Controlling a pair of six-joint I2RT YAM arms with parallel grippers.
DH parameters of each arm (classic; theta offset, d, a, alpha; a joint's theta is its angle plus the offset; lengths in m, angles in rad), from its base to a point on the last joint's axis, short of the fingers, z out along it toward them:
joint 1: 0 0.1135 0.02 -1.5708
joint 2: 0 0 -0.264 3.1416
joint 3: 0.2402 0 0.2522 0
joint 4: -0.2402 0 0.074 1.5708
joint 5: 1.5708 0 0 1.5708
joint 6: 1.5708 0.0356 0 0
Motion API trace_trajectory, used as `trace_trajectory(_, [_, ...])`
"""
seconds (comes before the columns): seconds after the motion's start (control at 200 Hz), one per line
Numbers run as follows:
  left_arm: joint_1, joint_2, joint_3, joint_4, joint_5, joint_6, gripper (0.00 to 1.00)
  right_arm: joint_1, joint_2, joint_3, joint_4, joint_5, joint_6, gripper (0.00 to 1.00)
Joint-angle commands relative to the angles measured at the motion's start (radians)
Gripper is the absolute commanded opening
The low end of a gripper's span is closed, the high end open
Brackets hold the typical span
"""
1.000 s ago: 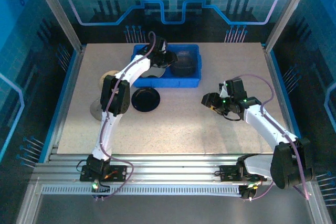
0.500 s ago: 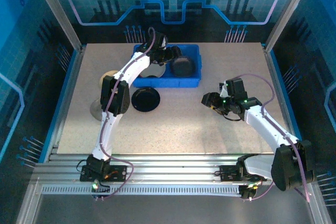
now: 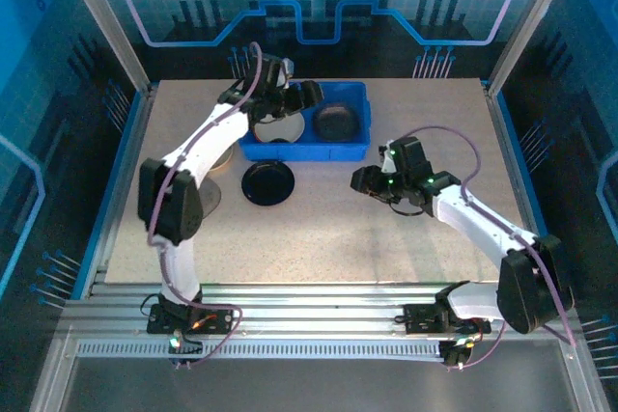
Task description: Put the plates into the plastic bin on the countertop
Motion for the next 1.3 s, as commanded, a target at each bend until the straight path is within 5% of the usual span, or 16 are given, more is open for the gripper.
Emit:
trace_trajectory(0.0, [-0.014,-0.175,-0.179,0.088,-0.009,0.022,0.8,0.052,0.042,0.003,0.149,0.04,0.066,0.49])
trace_trajectory(0.2, [-0.015,-0.431,-0.496,0.157,0.015,-0.009,0.8,0.115,0.147,-0.066,0.448,0.037,0.205,0.44])
trace_trajectory(0.555, [-0.014,-0.68,-0.833,0.165,0.078,0.001,0.82,0.192,0.452,0.091,0.583,-0.012,0.271,0.44])
trace_trajectory(1.296, [0.024,-0.771,-1.008,0.224,0.101,-0.054,0.84,0.265,0.715,0.327,0.451,-0.027,0.232,0.5])
